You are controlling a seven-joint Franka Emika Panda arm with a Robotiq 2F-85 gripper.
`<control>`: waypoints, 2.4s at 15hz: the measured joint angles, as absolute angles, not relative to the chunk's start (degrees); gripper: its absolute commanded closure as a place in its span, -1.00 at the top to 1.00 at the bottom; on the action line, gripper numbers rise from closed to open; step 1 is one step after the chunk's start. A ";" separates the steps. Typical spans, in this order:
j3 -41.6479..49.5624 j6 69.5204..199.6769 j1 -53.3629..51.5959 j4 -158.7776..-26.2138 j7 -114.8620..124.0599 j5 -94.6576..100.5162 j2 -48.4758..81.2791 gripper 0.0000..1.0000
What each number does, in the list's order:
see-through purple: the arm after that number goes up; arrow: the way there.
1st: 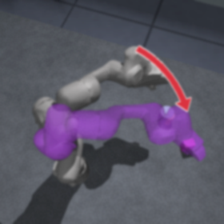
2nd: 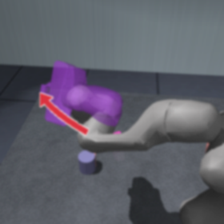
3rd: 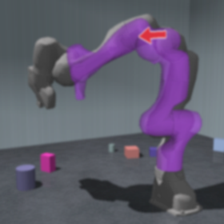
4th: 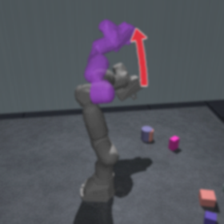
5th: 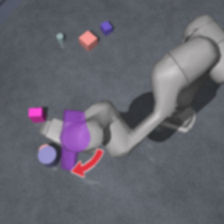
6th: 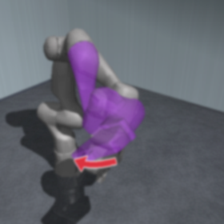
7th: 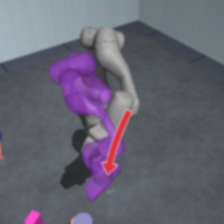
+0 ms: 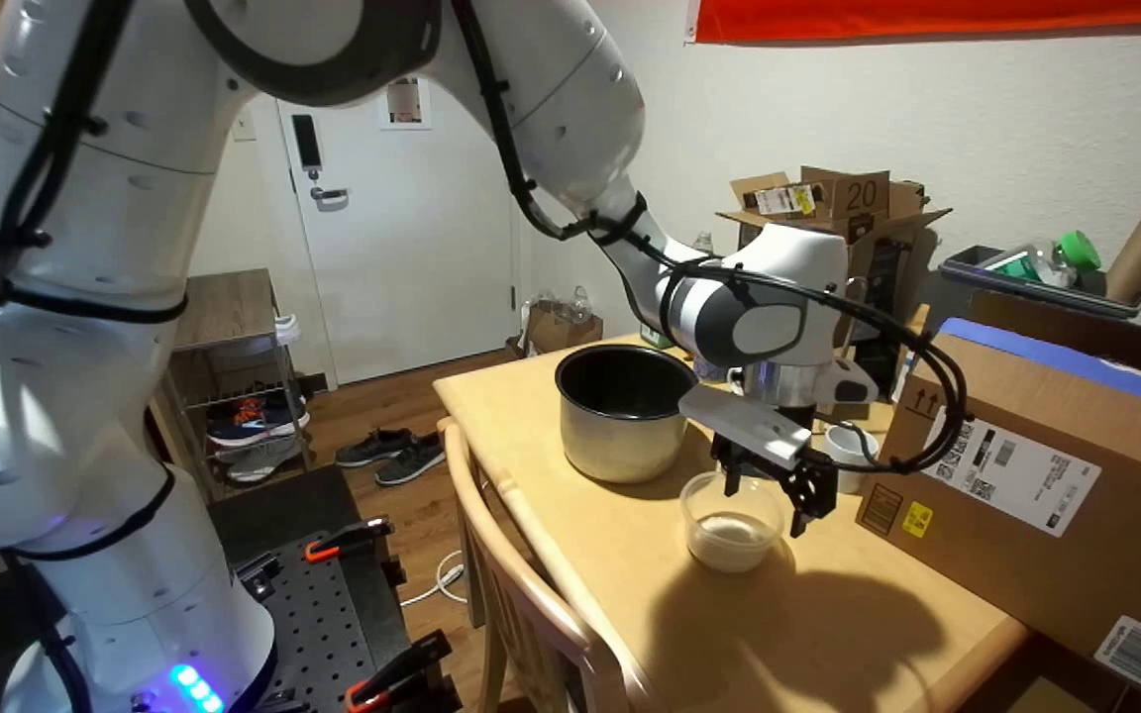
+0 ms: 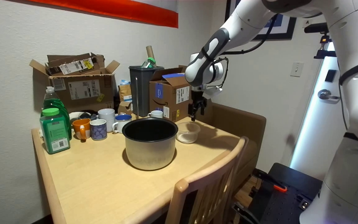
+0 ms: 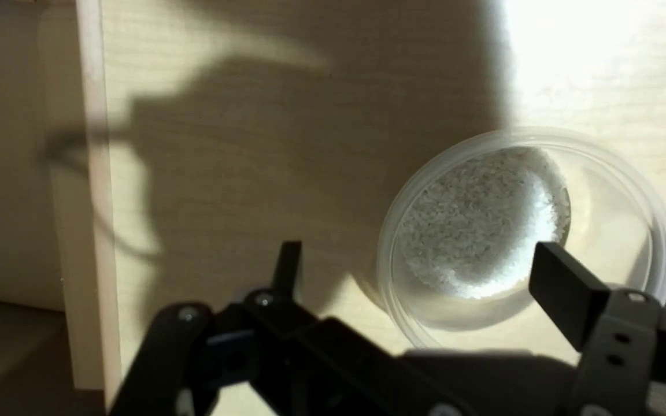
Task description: Pick up the bowl and pour its contents into the pot
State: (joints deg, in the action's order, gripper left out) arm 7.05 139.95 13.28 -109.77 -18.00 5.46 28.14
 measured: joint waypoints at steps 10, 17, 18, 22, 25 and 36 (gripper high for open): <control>2.73 143.72 17.78 -103.18 -21.14 1.48 38.29 0.31; 2.20 143.86 19.00 -101.67 -21.14 1.44 39.64 -0.76; 2.20 143.93 19.01 -101.61 -21.14 1.44 39.64 -0.94; 2.02 144.00 19.00 -101.36 -21.16 1.44 39.61 -0.92; 1.82 143.99 18.90 -100.73 -21.16 1.44 39.56 -0.93; 2.30 143.66 18.88 -100.38 -21.33 3.83 38.45 -0.93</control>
State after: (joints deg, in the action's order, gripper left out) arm 2.30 143.66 18.88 -100.38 -21.33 3.83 38.45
